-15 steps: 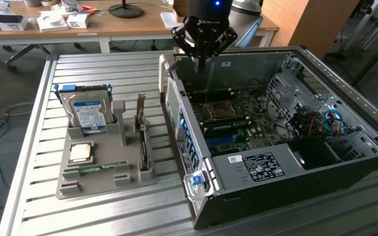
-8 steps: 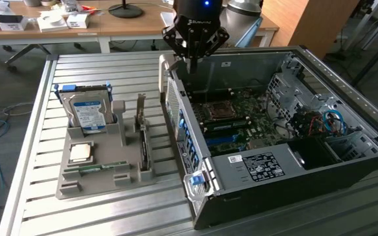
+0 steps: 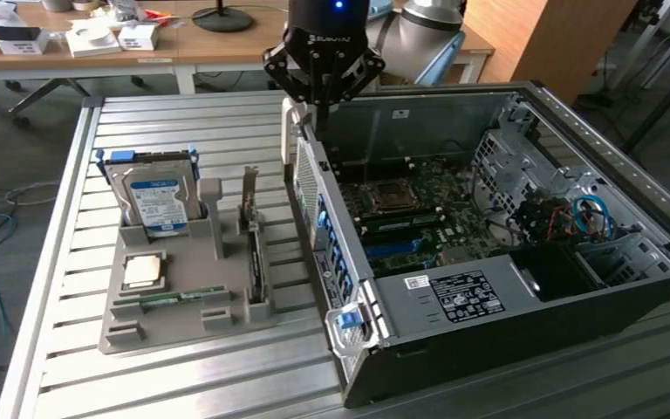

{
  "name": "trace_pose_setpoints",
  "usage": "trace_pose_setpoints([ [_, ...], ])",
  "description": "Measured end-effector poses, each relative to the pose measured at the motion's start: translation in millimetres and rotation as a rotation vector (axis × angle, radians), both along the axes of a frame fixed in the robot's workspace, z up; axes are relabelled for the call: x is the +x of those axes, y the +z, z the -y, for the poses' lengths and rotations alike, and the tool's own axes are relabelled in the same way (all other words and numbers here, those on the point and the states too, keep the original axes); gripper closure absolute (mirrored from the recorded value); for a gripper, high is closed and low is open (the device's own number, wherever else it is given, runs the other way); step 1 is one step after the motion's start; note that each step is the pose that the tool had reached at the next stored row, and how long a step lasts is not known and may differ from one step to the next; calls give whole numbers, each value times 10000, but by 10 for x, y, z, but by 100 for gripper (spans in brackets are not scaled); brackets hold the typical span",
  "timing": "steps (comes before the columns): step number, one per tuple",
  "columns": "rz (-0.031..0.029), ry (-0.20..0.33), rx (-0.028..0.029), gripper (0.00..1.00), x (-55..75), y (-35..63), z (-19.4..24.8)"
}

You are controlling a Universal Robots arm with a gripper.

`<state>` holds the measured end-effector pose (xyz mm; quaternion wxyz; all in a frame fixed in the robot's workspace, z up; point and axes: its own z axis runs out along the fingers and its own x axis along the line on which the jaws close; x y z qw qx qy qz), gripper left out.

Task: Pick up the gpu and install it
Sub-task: 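Reach for the gpu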

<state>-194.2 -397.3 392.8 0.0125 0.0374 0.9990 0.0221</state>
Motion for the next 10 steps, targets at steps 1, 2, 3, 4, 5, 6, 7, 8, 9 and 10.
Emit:
trace_pose_setpoints([
  [1,0,0,0,89,-28,0,-1],
  [2,0,0,0,89,-56,0,-2],
  [3,0,1,0,89,-84,-1,-3],
  [4,0,1,0,89,-113,-1,-4],
  [5,0,2,0,89,-142,-1,-4],
  [6,0,0,0,89,-167,-1,-5],
  [7,0,0,0,89,-194,-2,-6],
  [8,0,-1,0,89,-219,-2,-7],
  [9,0,0,0,89,-244,-2,-7],
  [10,0,1,0,89,-267,-3,-7],
])
